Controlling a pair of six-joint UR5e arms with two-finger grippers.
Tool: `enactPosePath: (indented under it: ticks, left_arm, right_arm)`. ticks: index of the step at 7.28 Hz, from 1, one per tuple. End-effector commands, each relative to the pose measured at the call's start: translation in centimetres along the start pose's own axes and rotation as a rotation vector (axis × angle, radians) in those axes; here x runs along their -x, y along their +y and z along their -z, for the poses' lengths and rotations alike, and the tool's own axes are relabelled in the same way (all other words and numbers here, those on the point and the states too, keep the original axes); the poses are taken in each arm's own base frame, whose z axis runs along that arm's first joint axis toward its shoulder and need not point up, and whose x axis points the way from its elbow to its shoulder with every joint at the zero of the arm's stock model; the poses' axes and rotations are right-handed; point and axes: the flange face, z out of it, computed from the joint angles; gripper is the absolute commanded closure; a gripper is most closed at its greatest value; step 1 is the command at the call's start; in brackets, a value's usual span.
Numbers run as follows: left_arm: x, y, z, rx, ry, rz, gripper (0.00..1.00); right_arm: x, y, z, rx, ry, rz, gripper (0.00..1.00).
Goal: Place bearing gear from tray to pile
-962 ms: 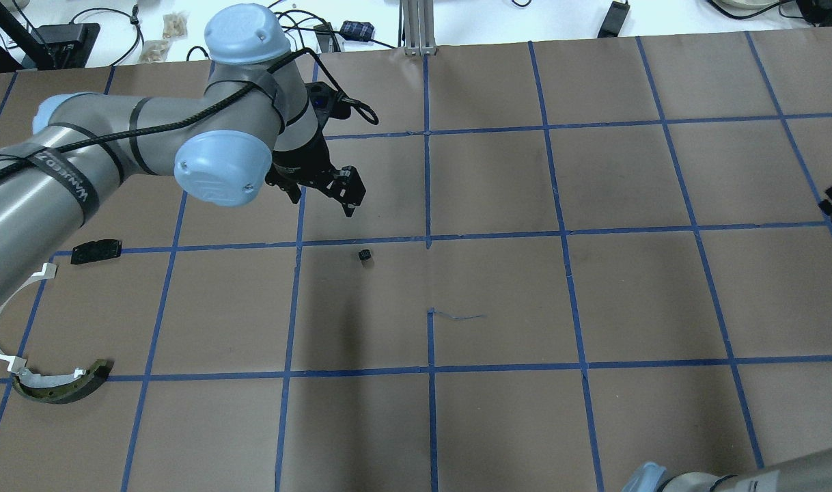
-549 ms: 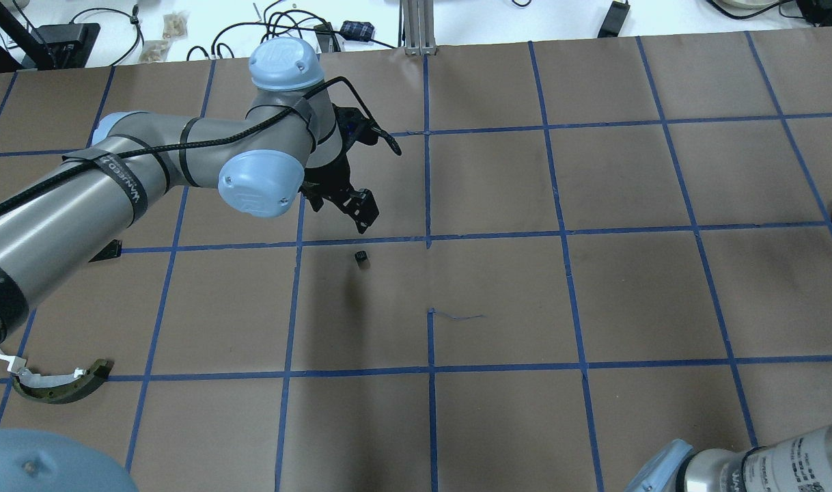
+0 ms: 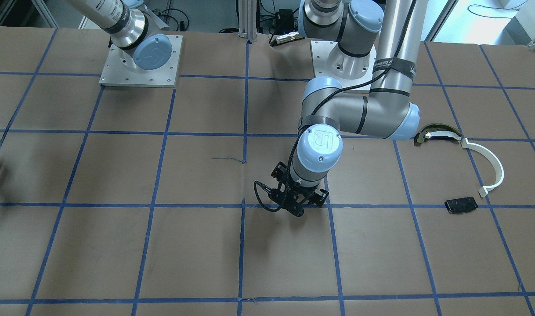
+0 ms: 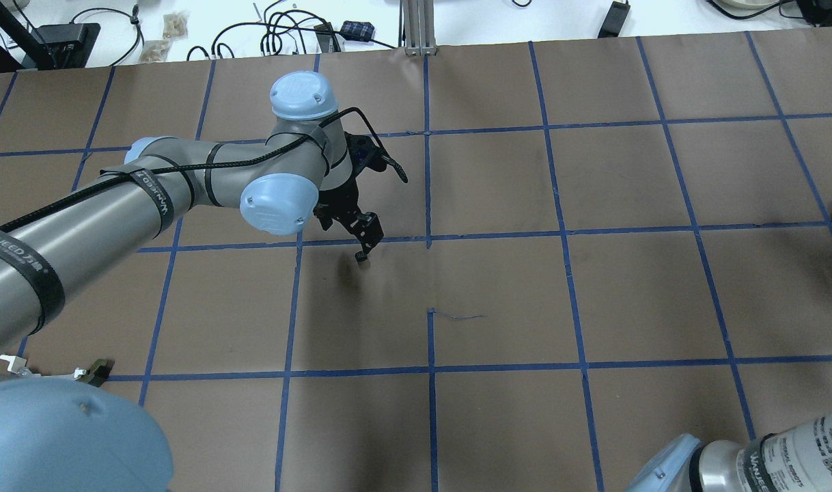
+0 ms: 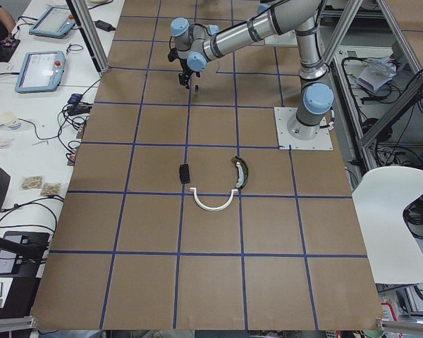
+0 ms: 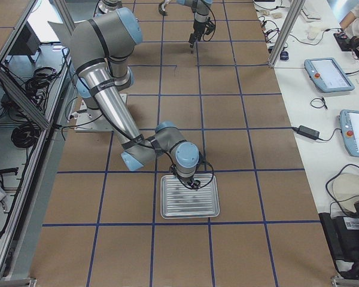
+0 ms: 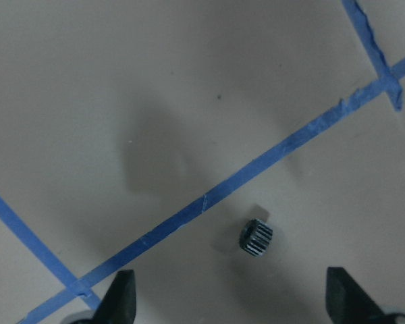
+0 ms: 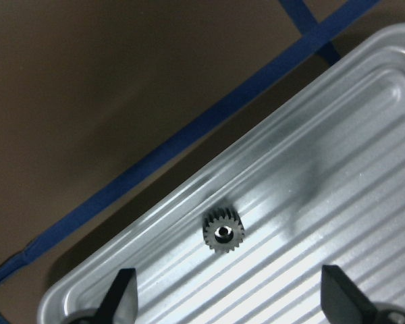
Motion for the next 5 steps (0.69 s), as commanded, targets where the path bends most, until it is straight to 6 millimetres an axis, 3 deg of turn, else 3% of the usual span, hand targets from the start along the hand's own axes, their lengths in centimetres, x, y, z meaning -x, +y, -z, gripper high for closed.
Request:
enactPosePath:
  ticks: [1, 4, 5]
  left_arm:
    - [0.0, -0.7, -2.2, 0.010, 0.008, -0.011, 0.00]
    - [-1.1, -0.7, -3.7, 0.039, 0.015, -0.043, 0.02]
    - [-1.1, -0.6, -3.8, 0.042, 0.016, -0.045, 0.14]
  right_arm:
    - [-0.2, -0.2, -1.2, -0.036, -0.003, 0.032, 0.05]
    - [-0.1, -0.2, -1.3, -0.038, -0.005, 0.001, 0.19]
    - [-0.2, -0.2, -1.5, -0.037, -0.005, -0.010, 0.28]
